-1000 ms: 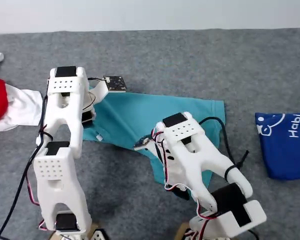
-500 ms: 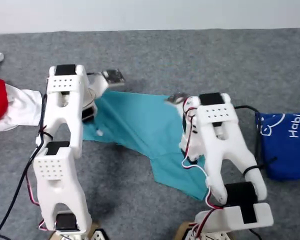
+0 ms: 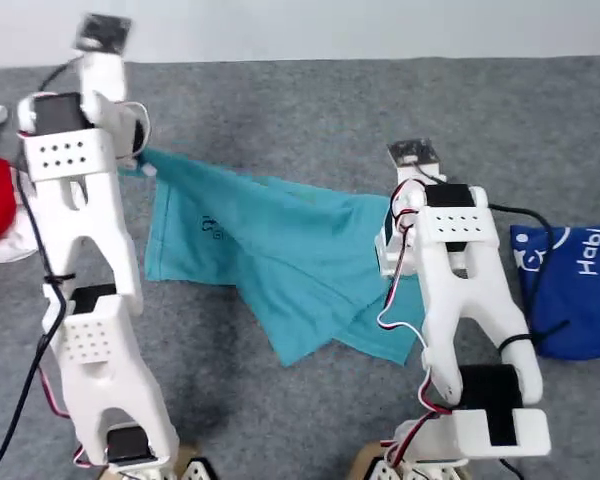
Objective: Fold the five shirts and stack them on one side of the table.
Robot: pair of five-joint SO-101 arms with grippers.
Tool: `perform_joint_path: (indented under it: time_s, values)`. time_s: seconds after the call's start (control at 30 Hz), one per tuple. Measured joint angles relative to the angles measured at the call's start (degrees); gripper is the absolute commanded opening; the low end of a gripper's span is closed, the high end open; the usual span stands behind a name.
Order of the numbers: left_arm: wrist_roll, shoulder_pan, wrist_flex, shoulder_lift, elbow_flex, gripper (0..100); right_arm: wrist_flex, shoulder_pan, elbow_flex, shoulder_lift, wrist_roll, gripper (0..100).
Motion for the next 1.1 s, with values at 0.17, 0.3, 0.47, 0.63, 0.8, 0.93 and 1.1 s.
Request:
perform_joint_path:
  time_s: [0.17, 0.3, 0.47, 0.63, 0.8, 0.93, 1.1]
  values:
    - [-1.9, 2.7, 0.0, -4.7, 3.3, 0, -0.7, 0.5, 0.0, 0.0, -0.2, 48.3]
    - [-4.7, 7.0, 0.0, -8.3, 10.3, 0, -0.7, 2.7, 0.0, 0.0, -0.2, 48.3]
    - [-8.1, 9.9, 0.0, -12.0, 18.8, 8, -0.8, 4.4, 0.0, 0.0, -0.2, 48.3]
    - [-8.5, 9.6, 0.0, -14.1, 23.0, 13, -0.8, 4.3, 0.0, 0.0, -0.2, 48.3]
    - [-8.7, 6.8, 0.0, -15.8, 23.3, 15, -0.8, 4.3, 0.0, 0.0, -0.2, 48.3]
    - [-8.7, 3.7, 0.0, -15.8, 23.3, 14, -0.8, 4.3, 0.0, 0.0, -0.2, 48.3]
    - [-8.7, -1.8, 0.0, -15.8, 23.3, 10, -2.5, 3.9, 0.0, 0.0, -0.3, 48.3]
